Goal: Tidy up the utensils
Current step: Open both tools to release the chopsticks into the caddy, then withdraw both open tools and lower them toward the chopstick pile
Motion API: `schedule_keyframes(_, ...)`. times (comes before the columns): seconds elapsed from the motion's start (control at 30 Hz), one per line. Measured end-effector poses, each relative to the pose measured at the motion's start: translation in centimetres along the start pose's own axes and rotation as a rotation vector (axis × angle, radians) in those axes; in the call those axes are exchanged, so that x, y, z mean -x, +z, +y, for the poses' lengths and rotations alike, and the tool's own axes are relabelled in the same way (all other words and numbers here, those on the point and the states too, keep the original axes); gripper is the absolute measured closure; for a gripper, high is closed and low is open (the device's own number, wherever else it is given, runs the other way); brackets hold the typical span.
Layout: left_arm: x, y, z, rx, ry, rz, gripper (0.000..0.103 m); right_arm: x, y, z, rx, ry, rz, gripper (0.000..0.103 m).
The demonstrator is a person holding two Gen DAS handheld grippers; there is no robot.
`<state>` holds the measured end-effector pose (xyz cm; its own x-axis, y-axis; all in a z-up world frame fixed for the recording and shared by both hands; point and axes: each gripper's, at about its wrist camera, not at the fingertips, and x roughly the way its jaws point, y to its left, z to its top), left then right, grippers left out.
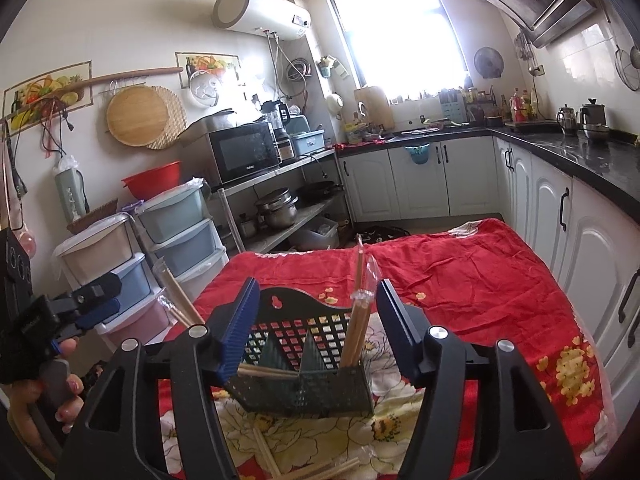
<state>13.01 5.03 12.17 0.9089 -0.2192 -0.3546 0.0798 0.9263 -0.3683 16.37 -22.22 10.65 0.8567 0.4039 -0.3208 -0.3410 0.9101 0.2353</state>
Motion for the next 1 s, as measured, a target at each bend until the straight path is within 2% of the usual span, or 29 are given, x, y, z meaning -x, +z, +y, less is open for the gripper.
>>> schedule_keyframes(0.3,1.1,-1.4,1.4,0.047,0.010,0.021,0.012,1.3,-1.6,0.2,0.009,0.002,0.028,0.041)
schedule_keyframes(0.63,1.6,-2.9,1.8,0.055,0.026,0.047,0.011,1.8,-2.4,0.8,0.024,0.013,0.059,0.040)
schedule_keyframes(1.0,1.0,-5.4,2.6,0.070,0.043,0.127,0.011,1.3,-3.9,1.7,0.052,0.030,0.119,0.039)
